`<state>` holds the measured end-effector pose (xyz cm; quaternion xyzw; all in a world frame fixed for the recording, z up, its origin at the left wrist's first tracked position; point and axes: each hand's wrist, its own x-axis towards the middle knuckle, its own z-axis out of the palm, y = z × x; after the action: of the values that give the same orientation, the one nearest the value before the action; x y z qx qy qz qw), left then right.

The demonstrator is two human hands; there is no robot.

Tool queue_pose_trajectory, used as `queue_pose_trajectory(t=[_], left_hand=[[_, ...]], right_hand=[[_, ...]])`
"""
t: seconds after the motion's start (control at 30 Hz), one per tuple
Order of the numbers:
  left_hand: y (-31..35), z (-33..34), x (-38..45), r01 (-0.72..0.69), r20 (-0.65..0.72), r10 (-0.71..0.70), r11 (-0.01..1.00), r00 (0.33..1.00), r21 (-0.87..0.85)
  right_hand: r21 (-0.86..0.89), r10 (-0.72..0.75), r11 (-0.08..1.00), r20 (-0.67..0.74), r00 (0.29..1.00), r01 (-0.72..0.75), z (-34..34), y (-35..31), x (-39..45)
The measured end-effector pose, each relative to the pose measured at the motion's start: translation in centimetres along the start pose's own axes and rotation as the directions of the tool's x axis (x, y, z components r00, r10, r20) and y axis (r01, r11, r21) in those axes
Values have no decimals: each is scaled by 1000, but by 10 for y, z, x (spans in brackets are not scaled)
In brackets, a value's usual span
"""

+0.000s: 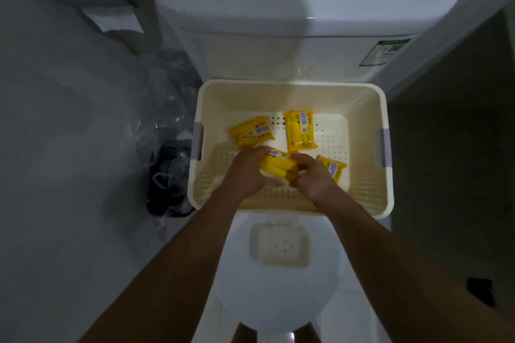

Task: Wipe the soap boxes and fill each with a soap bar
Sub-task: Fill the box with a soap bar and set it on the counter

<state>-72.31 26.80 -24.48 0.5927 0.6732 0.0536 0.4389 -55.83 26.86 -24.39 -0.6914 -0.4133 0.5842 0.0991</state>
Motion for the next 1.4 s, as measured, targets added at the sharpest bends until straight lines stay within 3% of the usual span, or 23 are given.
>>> queue_pose_trajectory(t=[0.13,0.23,0.33,0.47,0.57,0.67,0.93,1.13,1.3,1.4], left_hand=[[9,-9,-20,-144,-160,134,988,978,-54],[21,-19,-40,-220,-277,196,974,940,-55],[29,-28,-62,-239,-297,199,965,934,-104],[37,-37,-89,-155,-247,67,921,967,-357],[45,-39,-102,-29,-165,-86,807,983,-589],[50,-36,-113,10,-134,-144,719,981,-694],[53,-29,-131,9,-143,-167,680,975,-733],[43,-13,-149,-37,-224,-196,669,955,-743],[17,33,-171,-25,-286,-255,704,924,-709],[3,68,-179,89,-313,-368,760,876,-644]], right_hand=[[-133,-200,974,-143,969,182,-16,-14,-18],[-139,-315,947,-205,927,291,-27,-24,-40],[-149,-351,934,-205,913,326,-36,-29,-65],[-16,-260,965,-173,950,261,-41,-27,-95],[170,-164,968,-112,980,182,-38,-27,-113],[305,-97,945,-73,993,115,-36,-22,-125],[321,-107,937,-106,989,136,-37,-21,-142],[334,-50,934,-220,974,123,-28,-5,-152],[341,68,940,-214,974,10,-8,43,-161],[353,169,931,-187,968,-95,5,76,-157]])
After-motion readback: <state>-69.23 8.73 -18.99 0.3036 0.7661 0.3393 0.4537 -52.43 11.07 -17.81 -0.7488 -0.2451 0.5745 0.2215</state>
